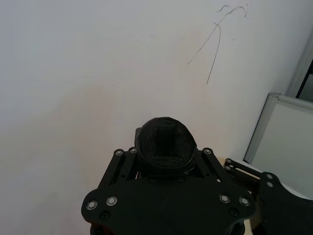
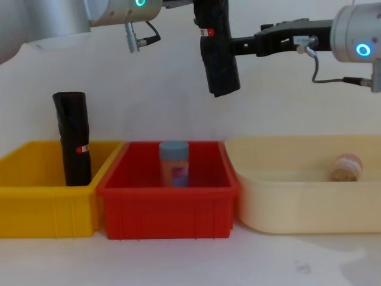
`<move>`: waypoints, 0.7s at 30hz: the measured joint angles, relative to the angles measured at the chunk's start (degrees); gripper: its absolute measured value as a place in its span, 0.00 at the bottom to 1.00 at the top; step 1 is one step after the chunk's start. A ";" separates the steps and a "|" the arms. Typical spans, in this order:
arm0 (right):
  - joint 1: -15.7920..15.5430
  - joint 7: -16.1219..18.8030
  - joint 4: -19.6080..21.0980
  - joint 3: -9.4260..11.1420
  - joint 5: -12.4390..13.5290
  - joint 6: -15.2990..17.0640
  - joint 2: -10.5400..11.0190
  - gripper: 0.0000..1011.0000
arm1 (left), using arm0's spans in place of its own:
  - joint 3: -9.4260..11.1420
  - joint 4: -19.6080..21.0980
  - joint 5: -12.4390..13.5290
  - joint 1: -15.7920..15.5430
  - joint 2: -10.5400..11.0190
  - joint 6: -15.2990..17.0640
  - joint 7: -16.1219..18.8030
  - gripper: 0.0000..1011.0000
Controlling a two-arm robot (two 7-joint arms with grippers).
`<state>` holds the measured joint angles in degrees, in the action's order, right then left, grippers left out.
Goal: Pick up the garbage bag with the one hand and transfer it to the other hand.
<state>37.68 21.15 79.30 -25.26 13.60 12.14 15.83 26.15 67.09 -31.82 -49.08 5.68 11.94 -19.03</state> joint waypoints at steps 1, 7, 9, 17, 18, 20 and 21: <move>0.42 -0.08 -0.56 -0.19 -0.33 -0.01 -0.29 0.99 | 0.00 0.00 0.00 0.00 0.00 0.00 0.00 0.37; 2.16 -0.16 -2.94 -0.86 -1.25 -0.04 -1.46 0.99 | 0.00 0.00 0.00 0.00 0.00 0.00 0.00 0.37; 2.64 -0.15 -3.43 -1.04 -1.45 -0.04 -1.79 0.99 | -0.01 0.00 0.00 0.00 0.00 0.00 0.00 0.37; 4.84 0.15 -6.43 -1.75 -2.58 -0.03 -3.39 0.99 | 0.00 0.00 0.00 0.00 0.00 0.00 0.00 0.37; 5.01 0.17 -6.69 -1.80 -2.66 -0.03 -3.52 0.99 | 0.00 0.00 0.00 0.00 0.00 0.00 0.00 0.37; 5.36 0.21 -7.17 -1.89 -2.82 -0.04 -3.81 0.99 | 0.00 0.00 0.00 0.00 0.00 0.00 0.00 0.37; 5.74 0.25 -7.62 -1.99 -3.00 -0.06 -4.10 0.99 | 0.00 0.00 0.00 0.00 0.00 0.00 0.00 0.37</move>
<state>43.42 21.40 71.68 -27.24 10.60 12.08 11.73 26.15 67.10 -31.82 -49.08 5.68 11.95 -19.04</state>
